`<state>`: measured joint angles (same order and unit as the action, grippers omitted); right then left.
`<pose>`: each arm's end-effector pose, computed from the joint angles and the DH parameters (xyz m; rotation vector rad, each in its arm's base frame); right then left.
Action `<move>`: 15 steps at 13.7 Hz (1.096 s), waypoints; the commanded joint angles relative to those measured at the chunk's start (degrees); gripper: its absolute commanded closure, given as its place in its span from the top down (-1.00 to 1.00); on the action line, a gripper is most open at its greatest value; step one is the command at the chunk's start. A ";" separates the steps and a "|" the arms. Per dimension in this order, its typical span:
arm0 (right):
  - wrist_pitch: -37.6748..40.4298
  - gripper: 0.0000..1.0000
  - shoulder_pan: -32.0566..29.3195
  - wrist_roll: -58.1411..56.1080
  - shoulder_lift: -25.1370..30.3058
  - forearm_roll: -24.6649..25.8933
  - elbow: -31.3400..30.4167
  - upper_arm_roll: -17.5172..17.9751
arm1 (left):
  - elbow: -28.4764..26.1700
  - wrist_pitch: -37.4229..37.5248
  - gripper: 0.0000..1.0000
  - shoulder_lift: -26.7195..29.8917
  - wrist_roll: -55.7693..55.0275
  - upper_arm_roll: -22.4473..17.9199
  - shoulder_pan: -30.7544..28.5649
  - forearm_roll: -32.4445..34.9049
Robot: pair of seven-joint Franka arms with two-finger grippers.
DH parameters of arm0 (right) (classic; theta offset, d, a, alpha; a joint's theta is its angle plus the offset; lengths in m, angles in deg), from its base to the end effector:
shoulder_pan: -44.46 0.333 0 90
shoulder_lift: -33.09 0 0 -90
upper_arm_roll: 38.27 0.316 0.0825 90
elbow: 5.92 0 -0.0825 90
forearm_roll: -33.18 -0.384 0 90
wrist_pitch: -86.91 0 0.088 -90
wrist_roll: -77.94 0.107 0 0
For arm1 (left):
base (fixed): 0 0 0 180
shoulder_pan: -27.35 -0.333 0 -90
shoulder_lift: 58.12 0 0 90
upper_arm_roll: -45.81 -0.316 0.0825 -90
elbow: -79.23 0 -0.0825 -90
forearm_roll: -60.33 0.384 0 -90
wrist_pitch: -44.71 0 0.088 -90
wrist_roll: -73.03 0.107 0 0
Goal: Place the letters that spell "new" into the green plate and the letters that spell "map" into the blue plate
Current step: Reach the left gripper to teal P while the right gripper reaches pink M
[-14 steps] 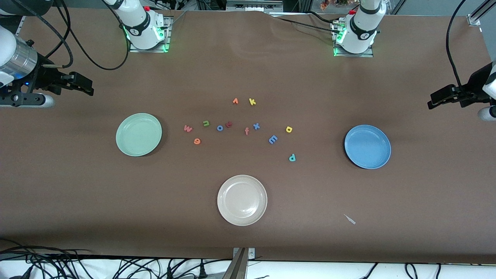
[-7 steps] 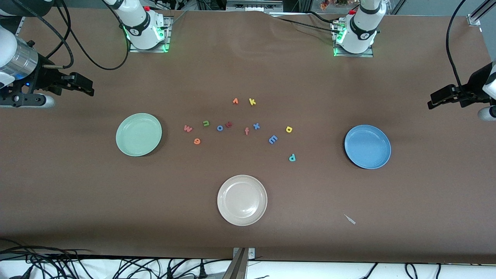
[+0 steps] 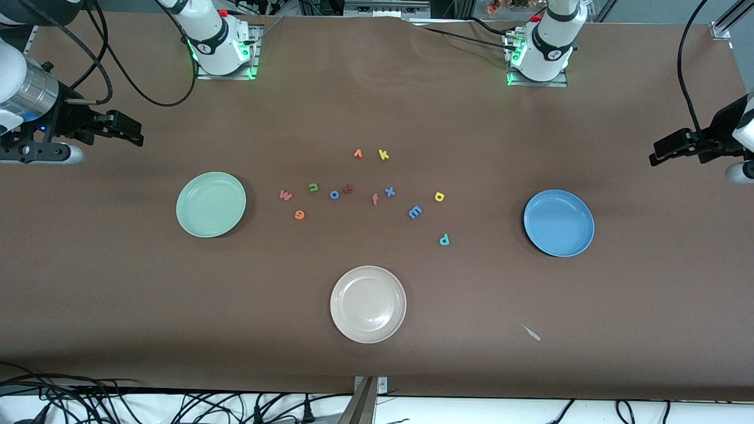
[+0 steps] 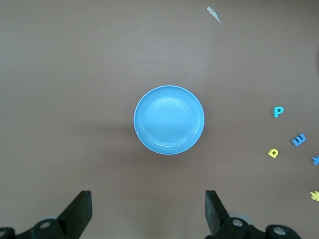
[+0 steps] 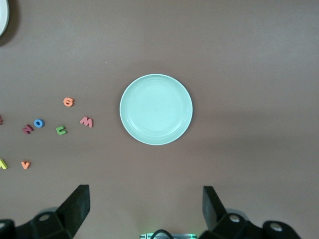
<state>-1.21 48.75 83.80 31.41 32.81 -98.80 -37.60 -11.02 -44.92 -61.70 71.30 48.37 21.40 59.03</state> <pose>0.5544 0.0487 0.5820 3.1327 -0.0248 -0.1765 0.5697 0.0321 0.5868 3.1098 0.1401 -0.1135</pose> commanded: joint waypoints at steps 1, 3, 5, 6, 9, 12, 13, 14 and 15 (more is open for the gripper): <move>-1.25 1.00 -0.42 0.03 1.51 -0.51 -1.95 1.00 | 0.78 0.33 1.00 -0.38 1.12 0.17 -0.20 -0.46; -2.40 1.00 -0.33 1.86 1.25 -1.03 -2.83 1.97 | 0.87 0.33 1.00 -0.81 1.21 0.17 0.06 -0.46; -4.85 1.00 -0.42 4.50 0.02 -1.04 -3.18 3.89 | 1.22 0.33 1.00 -2.30 1.03 0.17 0.06 -0.46; -5.73 1.00 -0.33 6.60 -0.77 -1.04 -3.10 5.12 | 1.22 0.07 1.00 -2.57 0.94 0.17 0.24 -0.55; -8.28 1.00 -0.33 10.04 -3.40 -1.04 -3.18 7.24 | 1.31 -2.30 1.00 -5.82 0.68 0.52 0.85 0.85; -10.13 1.00 1.16 10.13 -5.43 -1.04 -3.10 7.68 | 1.48 -2.48 1.00 -10.02 1.20 0.43 1.99 0.77; -10.31 1.00 1.68 10.22 -5.87 -1.04 -3.10 7.68 | 1.75 -2.57 1.00 -11.61 0.60 1.04 2.95 0.86; -10.40 1.00 1.86 10.31 -6.31 -1.04 -3.10 7.68 | 1.83 -2.83 1.00 -13.98 0.50 1.39 5.31 0.68; -10.92 1.00 1.95 10.31 -6.92 -1.04 -3.10 7.68 | 2.27 -4.40 1.00 -15.91 0.42 1.49 6.73 0.59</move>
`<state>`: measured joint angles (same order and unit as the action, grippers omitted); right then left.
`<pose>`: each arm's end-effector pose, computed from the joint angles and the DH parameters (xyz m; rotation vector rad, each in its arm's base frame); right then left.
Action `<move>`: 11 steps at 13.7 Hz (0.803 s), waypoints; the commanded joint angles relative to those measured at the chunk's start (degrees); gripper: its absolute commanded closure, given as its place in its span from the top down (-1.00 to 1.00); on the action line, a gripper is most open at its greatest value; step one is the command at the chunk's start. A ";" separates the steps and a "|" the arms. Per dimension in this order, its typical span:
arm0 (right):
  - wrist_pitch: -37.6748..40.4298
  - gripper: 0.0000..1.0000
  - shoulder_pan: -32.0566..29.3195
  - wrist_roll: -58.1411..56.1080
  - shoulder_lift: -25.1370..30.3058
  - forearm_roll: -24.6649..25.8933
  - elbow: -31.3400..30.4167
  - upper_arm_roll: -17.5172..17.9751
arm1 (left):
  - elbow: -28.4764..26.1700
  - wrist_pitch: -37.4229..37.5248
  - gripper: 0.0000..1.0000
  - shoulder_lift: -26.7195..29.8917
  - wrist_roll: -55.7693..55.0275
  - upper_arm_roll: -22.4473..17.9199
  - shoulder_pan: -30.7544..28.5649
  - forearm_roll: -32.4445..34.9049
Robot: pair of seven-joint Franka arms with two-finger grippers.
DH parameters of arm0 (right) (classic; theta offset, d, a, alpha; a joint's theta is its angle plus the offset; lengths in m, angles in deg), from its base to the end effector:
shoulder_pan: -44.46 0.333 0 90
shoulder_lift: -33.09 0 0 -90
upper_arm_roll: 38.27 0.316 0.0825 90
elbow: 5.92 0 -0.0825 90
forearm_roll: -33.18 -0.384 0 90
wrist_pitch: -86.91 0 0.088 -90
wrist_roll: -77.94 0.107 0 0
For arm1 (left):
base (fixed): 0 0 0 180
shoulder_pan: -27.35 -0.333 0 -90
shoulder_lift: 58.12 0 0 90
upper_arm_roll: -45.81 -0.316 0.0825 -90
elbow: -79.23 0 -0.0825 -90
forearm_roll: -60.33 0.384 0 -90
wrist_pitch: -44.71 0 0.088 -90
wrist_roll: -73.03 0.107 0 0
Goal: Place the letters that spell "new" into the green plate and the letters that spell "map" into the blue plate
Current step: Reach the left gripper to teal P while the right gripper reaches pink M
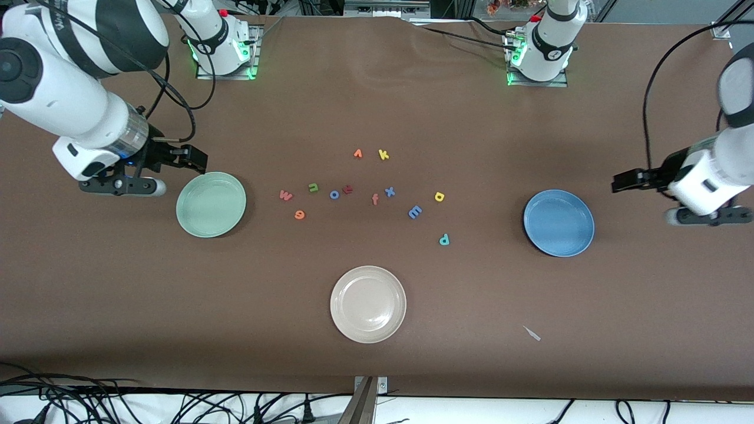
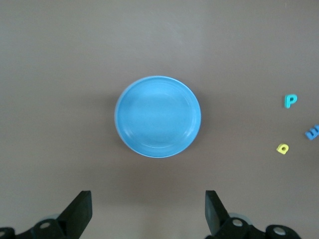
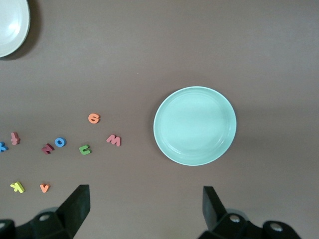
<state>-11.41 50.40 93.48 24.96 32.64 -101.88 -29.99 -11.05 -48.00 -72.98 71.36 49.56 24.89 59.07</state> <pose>0.5780 0.1429 0.5062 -3.1339 0.0396 0.1624 0.6157 -0.0124 0.4736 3.0902 0.0161 -0.3371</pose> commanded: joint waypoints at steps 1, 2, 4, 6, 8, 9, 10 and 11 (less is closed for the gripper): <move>-1.68 1.00 0.31 0.89 -1.09 -0.86 -0.37 0.15 | 2.39 -5.25 1.00 -5.96 -0.60 0.38 5.26 -0.05; -3.26 1.00 0.39 1.07 -1.09 -0.86 -2.02 0.85 | 1.95 -8.77 1.00 -7.19 -2.96 0.47 6.84 -0.67; -8.60 1.00 0.39 2.12 -0.92 -0.86 -6.85 2.00 | 1.77 -13.71 1.00 -10.44 -6.40 0.47 10.97 -3.21; -16.86 1.00 0.31 4.57 -0.57 -0.86 -13.87 4.36 | 1.86 -18.54 1.00 -13.60 -11.74 0.47 15.62 -2.96; -25.73 1.00 0.31 6.77 -0.48 -0.86 -20.73 6.73 | 2.47 -22.42 1.00 -17.91 -17.19 0.38 18.27 -3.22; -29.86 1.00 0.31 8.35 -0.57 -0.77 -23.55 8.14 | 3.00 -23.56 1.00 -19.67 -20.18 0.38 20.29 -2.79; -33.56 1.00 0.31 10.36 -0.65 -0.68 -26.36 9.28 | 3.70 -24.79 1.00 -20.99 -22.64 0.21 21.70 -2.61; -37.17 1.00 0.31 11.86 -0.74 -0.42 -29.08 10.51 | 4.05 -26.02 1.00 -22.48 -25.11 0.12 22.49 -2.52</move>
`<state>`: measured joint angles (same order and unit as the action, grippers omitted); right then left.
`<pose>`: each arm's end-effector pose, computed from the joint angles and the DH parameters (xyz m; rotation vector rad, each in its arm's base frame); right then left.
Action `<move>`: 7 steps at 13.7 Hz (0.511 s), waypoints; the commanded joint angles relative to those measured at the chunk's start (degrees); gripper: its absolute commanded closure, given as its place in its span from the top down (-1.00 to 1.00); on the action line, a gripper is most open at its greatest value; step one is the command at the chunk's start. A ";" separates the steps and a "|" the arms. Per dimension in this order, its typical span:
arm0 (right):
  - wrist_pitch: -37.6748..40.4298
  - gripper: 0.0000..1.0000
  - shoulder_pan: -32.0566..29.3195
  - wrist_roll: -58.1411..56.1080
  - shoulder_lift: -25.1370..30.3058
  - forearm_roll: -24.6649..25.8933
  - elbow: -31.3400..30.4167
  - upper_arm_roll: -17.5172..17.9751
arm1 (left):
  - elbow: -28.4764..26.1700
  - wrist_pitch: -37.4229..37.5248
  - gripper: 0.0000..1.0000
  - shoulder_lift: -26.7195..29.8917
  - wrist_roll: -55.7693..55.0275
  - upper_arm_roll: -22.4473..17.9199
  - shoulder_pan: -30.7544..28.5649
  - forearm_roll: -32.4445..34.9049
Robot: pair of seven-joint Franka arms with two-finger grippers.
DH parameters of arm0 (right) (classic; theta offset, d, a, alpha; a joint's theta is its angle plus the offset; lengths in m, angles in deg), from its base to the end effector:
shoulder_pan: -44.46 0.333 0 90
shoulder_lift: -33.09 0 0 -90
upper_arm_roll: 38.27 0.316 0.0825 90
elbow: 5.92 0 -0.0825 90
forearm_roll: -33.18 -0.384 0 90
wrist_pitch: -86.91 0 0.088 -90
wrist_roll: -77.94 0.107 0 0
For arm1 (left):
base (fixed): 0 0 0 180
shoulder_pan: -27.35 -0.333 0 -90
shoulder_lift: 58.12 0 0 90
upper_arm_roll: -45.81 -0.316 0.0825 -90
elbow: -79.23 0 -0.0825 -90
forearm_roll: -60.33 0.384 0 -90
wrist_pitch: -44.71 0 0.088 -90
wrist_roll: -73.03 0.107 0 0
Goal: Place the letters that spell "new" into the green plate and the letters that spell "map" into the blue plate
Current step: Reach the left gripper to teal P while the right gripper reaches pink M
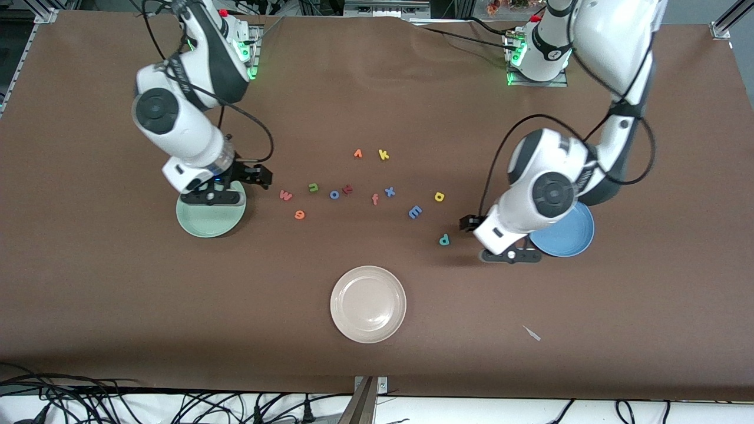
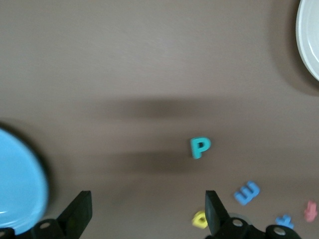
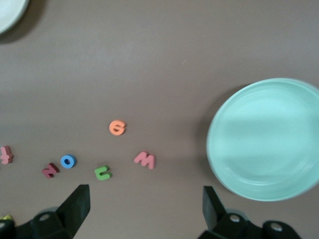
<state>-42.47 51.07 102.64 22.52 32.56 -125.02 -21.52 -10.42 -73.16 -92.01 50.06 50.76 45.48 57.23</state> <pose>0.5288 0.2251 0.3438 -3.0839 0.0540 0.0349 0.6345 -0.2647 0.2922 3.0851 0.0586 -0.1958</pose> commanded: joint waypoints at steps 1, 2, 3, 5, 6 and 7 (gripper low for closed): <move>-9.36 1.00 -0.37 4.28 1.52 -0.34 -8.50 2.58 | 4.13 -2.78 1.00 -4.95 -6.18 -0.99 2.70 -0.76; -12.26 1.00 -0.28 6.74 1.26 -0.34 -10.53 3.11 | 4.65 -3.67 1.00 -6.18 -8.73 -0.99 2.97 -0.76; -14.47 1.00 -0.28 9.72 0.64 -0.34 -11.76 3.64 | 4.83 -4.20 1.00 -7.41 -10.41 -0.99 3.32 -0.85; -16.68 1.00 -0.19 14.74 -1.98 0.27 -12.22 4.34 | 4.84 -8.84 1.00 -9.61 -13.31 -1.08 4.55 -0.76; -18.34 1.00 -0.19 16.24 -3.56 0.45 -12.22 4.34 | 4.84 -10.69 1.00 -10.75 -14.45 -1.17 5.08 -0.68; -19.83 1.00 -0.19 16.69 -5.32 0.71 -12.22 4.34 | 4.84 -11.67 1.00 -11.46 -14.90 -1.34 5.52 -0.68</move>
<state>-59.01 51.28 116.76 20.41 32.63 -137.30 -17.66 -7.89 -83.05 -100.72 37.15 50.61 49.13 57.23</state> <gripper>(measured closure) 0.000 0.000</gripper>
